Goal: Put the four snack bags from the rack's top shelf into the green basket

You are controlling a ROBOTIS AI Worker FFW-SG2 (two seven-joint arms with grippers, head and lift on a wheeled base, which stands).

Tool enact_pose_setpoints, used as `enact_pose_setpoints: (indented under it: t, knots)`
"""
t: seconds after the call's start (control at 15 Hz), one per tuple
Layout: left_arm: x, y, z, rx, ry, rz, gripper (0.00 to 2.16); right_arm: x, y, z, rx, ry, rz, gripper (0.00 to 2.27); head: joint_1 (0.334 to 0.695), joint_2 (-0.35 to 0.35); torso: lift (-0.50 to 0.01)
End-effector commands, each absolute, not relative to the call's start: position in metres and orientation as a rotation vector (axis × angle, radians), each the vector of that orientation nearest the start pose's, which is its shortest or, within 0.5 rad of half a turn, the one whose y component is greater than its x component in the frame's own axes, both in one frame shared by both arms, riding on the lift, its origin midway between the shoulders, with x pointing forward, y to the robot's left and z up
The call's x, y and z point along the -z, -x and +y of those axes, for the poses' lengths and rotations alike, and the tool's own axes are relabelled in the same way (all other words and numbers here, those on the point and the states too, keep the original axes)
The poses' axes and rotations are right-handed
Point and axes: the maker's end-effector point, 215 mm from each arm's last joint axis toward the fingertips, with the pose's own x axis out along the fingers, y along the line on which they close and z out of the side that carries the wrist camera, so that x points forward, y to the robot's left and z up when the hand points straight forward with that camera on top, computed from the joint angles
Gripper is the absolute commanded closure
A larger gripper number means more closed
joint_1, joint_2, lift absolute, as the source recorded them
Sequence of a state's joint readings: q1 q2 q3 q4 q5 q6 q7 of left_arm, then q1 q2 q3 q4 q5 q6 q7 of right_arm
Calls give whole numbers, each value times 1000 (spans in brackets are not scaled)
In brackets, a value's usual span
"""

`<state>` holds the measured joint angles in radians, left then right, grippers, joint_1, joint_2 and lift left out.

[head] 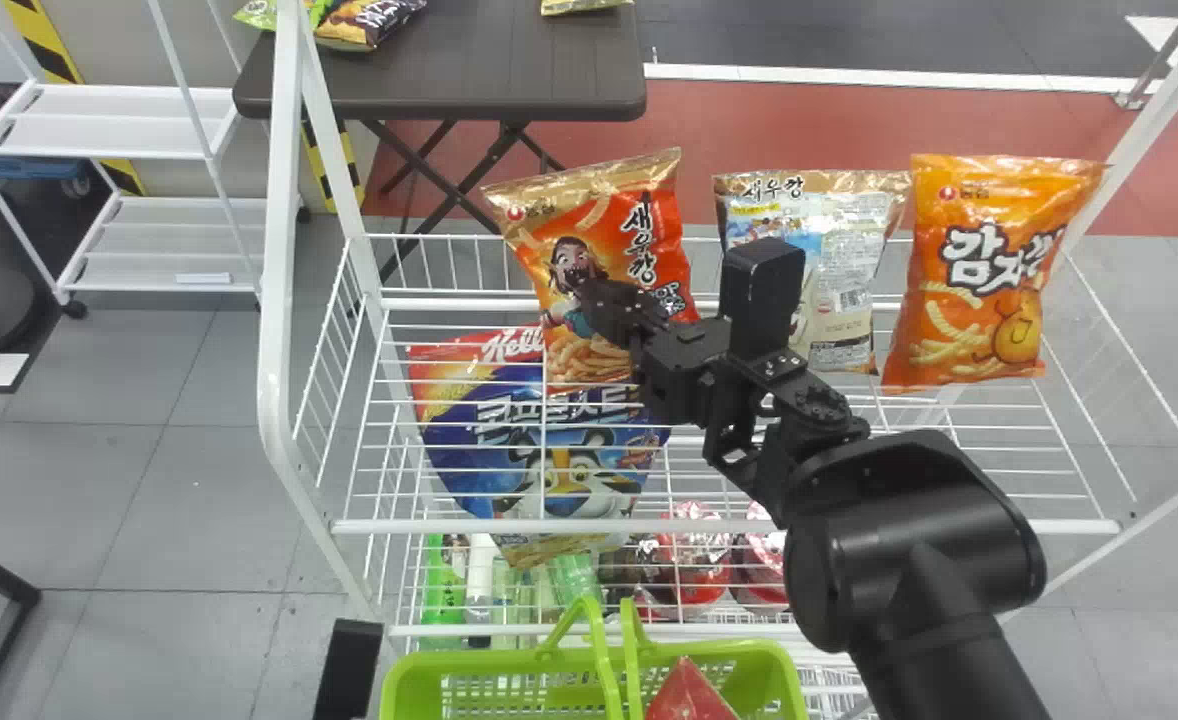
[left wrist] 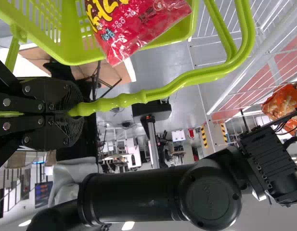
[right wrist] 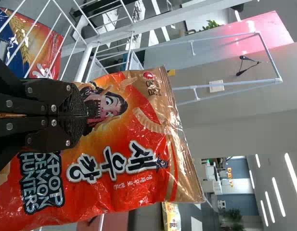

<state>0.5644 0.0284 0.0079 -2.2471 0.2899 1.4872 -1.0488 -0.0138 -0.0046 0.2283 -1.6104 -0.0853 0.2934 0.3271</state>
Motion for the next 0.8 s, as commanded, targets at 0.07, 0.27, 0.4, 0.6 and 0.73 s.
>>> enact_pose_setpoints:
  t: [0.07,0.27,0.4,0.6,0.73]
  knots:
    - [425,-159,4,1078,903,1157,2145,360,-536,-26,-525,-67,121,346,695,-34,0]
    - [425,-158,2,1082,900,1158,2145,349,-532,-40,-448,5,59,19,695,-49,0]
    - [425,-158,0,1085,894,1161,2145,339,-543,-50,-394,31,30,49,695,-65,0]
    - [427,-158,2,1080,894,1164,2145,341,-567,-43,-397,80,35,49,695,-86,0]
    - [428,-159,5,1076,897,1163,2145,347,-586,-45,-380,116,53,63,695,-76,0]
